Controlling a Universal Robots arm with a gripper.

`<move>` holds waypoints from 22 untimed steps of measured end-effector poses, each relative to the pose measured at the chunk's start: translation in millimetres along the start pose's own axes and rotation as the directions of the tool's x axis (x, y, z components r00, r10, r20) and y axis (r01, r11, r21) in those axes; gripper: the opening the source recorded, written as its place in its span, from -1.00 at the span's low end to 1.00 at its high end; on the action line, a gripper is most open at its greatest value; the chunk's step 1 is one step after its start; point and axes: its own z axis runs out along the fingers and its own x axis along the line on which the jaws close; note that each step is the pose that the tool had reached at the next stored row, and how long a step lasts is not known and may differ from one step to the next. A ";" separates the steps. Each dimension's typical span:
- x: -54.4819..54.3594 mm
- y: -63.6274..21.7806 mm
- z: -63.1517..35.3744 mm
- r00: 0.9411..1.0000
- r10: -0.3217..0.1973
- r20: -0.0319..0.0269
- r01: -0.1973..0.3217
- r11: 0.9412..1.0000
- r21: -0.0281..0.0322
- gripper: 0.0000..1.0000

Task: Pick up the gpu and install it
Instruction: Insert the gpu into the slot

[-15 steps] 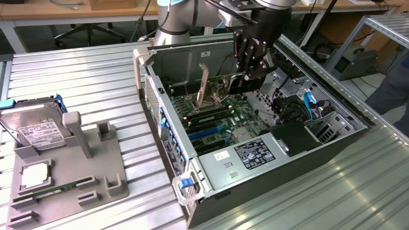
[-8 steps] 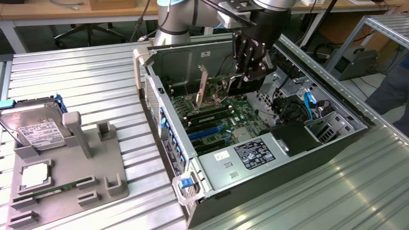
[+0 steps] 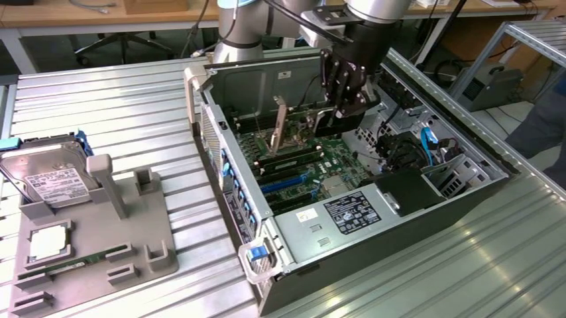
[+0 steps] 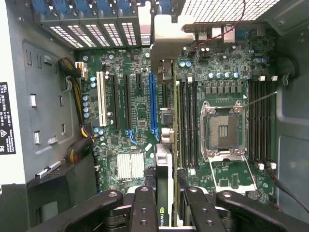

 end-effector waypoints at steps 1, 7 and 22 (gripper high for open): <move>0.0 0.1 1.1 1.000 0.000 0.000 0.000 1.000 0.000 -0.46; 0.1 0.6 6.6 1.000 0.000 0.000 0.000 1.000 0.000 -0.46; 0.6 13.1 9.9 1.000 0.000 0.000 0.000 1.000 0.000 -0.46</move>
